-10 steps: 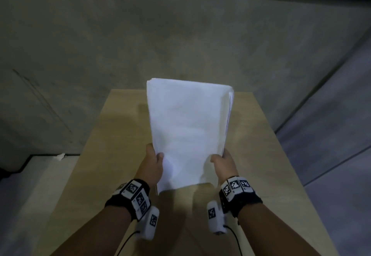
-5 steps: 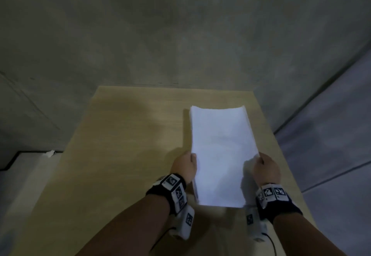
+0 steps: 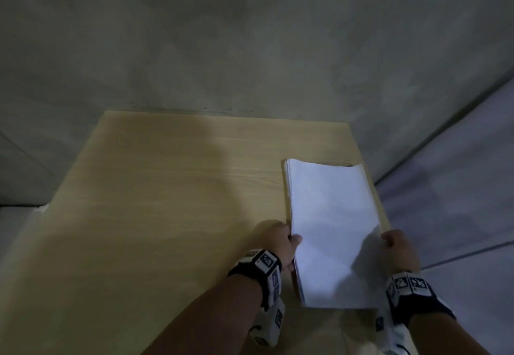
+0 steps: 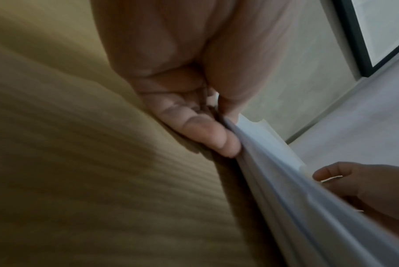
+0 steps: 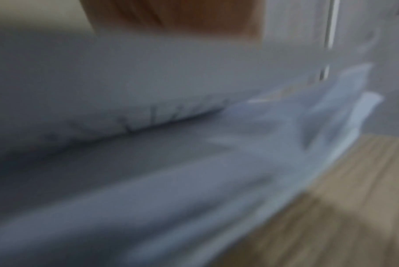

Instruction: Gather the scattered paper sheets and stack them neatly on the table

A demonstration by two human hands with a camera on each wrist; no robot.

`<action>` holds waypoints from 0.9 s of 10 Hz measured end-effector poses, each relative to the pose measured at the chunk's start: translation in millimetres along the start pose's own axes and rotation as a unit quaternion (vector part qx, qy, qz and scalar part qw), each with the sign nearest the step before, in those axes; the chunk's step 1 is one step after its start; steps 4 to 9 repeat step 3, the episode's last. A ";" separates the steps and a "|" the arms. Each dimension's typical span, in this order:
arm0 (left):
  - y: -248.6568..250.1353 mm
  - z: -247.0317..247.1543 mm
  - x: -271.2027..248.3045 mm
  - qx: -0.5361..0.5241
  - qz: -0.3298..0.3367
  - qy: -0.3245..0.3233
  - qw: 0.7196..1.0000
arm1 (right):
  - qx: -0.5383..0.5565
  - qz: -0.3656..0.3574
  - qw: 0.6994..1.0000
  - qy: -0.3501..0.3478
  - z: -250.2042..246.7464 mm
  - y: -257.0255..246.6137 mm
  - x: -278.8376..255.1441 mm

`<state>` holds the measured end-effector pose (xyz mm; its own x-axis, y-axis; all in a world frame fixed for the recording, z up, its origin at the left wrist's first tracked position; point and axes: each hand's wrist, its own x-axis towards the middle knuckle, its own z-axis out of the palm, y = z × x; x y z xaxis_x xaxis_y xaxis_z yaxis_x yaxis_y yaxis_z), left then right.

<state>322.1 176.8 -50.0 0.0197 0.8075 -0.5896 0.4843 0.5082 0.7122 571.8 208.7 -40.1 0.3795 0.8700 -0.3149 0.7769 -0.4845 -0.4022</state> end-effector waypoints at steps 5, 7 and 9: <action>-20.3 -37.1 -39.8 -0.063 0.033 0.013 0.997 | 0.051 -0.023 0.993 0.100 -14.5 -6.1 -22.0; -20.3 -37.1 -39.8 -0.063 0.033 0.013 0.997 | 0.051 -0.023 0.993 0.100 -14.5 -6.1 -22.0; -20.3 -37.1 -39.8 -0.063 0.033 0.013 0.997 | 0.051 -0.023 0.993 0.100 -14.5 -6.1 -22.0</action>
